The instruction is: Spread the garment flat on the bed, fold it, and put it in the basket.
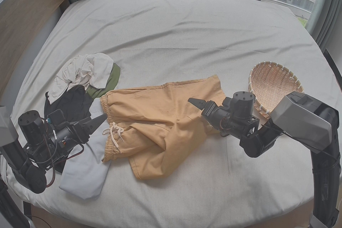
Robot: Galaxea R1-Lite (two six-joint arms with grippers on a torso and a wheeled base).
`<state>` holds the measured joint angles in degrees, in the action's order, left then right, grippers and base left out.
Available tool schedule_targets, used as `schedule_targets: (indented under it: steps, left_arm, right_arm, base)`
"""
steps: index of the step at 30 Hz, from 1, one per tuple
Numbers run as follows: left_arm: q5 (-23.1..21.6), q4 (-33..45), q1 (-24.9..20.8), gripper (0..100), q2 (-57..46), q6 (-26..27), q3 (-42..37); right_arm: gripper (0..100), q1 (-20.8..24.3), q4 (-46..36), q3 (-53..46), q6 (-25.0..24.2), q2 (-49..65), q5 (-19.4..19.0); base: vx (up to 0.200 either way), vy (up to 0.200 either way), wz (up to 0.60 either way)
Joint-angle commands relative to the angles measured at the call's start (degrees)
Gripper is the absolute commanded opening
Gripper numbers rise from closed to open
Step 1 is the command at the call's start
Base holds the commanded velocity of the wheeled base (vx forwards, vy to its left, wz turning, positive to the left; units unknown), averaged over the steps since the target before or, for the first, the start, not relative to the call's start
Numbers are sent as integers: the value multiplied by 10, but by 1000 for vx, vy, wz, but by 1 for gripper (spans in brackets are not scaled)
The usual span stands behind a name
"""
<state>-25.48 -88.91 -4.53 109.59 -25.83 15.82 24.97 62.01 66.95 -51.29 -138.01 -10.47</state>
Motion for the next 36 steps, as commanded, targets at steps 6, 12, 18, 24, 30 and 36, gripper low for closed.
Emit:
schedule_targets:
  steps: [6, 12, 18, 24, 30, 36]
  left_arm:
    - [0, -1, 3, 100, -7, 0, -5]
    - [0, -1, 3, 100, -7, 0, -7]
    - [0, -1, 2, 100, -7, 0, -6]
    - [1, -1, 1, 100, -11, 0, -4]
    - [1, -1, 1, 100, -15, 0, -6]
    - [1, -1, 3, 100, -22, -1, -10]
  right_arm:
    - [100, -1, 58, -133, 23, 122, 12]
    - [100, -25, 101, -238, 107, 161, 12]
    - [100, -45, 155, -314, 195, 154, 8]
    - [100, -54, 246, -373, 312, 122, -34]
    - [100, -53, 261, -387, 386, 76, -90]
    - [100, -45, 261, -390, 397, 70, -97]
  base:
    - [0, 0, 0]
    - [0, 0, 0]
    - [0, 0, 0]
    - [0, 0, 0]
    - [0, 0, 0]
    - [0, 0, 0]
